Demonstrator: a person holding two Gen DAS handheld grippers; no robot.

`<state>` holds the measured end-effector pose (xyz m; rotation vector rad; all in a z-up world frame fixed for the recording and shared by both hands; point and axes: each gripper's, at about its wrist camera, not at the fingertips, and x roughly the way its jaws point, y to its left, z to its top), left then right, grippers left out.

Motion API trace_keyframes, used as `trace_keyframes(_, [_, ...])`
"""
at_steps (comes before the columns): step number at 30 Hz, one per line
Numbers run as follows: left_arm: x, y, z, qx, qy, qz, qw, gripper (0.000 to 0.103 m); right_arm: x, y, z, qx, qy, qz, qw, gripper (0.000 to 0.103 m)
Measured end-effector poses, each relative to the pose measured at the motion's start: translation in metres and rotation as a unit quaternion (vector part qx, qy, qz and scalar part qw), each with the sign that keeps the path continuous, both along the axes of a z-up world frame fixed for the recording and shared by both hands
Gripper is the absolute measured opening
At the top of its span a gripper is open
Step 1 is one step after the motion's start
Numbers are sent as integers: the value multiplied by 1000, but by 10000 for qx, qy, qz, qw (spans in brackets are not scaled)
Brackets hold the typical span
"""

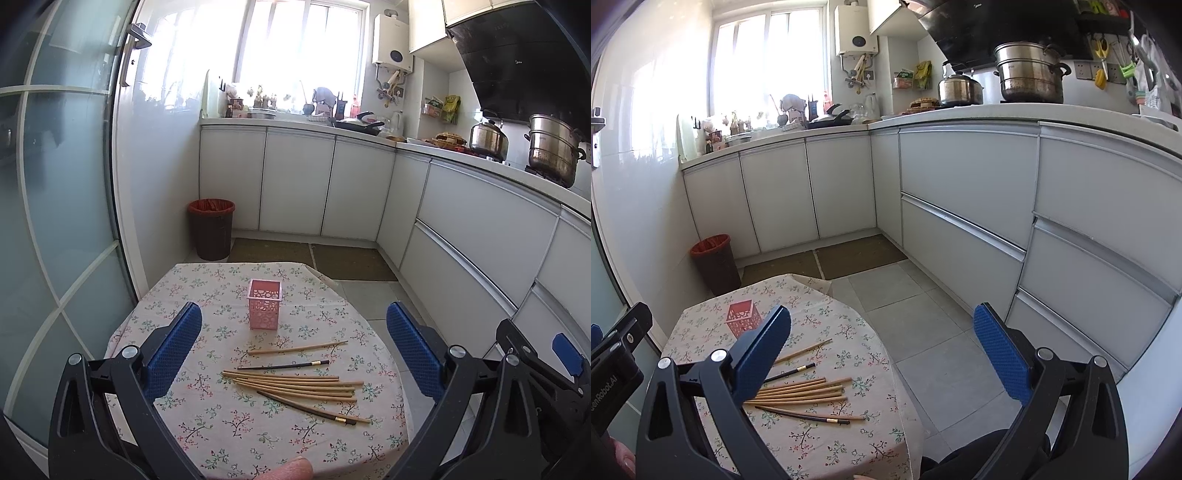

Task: Organize utensils
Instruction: 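Lower the left tool onto the chopsticks and grasp one chopstick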

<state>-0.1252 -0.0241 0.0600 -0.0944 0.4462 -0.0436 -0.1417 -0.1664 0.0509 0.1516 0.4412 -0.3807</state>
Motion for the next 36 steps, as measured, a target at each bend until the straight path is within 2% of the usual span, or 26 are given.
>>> trace_keyframes(5, [2,1,-1,-15,24,-5,10000,96,1,0,-1,-8,31,7,10000,96])
trace_keyframes(8, [14,0,-6,57,173,-72,9998,96,7,-4,-6,62,112,-54,9999,96])
trace_keyframes(11, [52,-4,-20,292,710,-424,9962,96,19,-19,-16,432,329,-81,9985,96])
trace_keyframes(13, [89,-8,-39,434,1254,-749,9883,96,29,-30,-27,673,485,-108,9965,96])
trace_keyframes(17, [160,-22,-88,548,2357,-1452,9594,96,58,-49,-55,1074,936,-116,9897,96])
trace_keyframes(22, [226,-58,-153,686,3274,-2163,9172,96,95,-67,-98,1552,1390,-90,9780,96])
trace_keyframes(24, [247,-79,-178,913,3556,-2392,8989,96,109,-74,-114,1715,1558,-113,9727,96])
trace_keyframes(26, [267,-101,-200,1301,3736,-2594,8810,96,121,-83,-131,1836,1730,-195,9675,96])
trace_keyframes(28, [285,-122,-219,1813,3721,-2680,8700,95,131,-93,-147,2021,1914,-240,9602,96])
trace_keyframes(31, [314,-144,-243,2119,3907,-2888,8480,94,141,-112,-172,2567,2202,-332,9405,96])
trace_keyframes(32, [323,-148,-250,2167,3975,-2925,8423,91,143,-118,-180,2855,2264,-331,9306,96])
trace_keyframes(34, [337,-153,-265,2258,4132,-3030,8285,79,148,-126,-194,3287,2396,-309,9130,96])
trace_keyframes(35, [343,-154,-273,2287,4246,-3069,8205,64,150,-127,-200,3401,2463,-322,9070,96])
trace_keyframes(36, [349,-154,-280,2324,4350,-3077,8137,56,152,-128,-204,3492,2533,-330,9015,96])
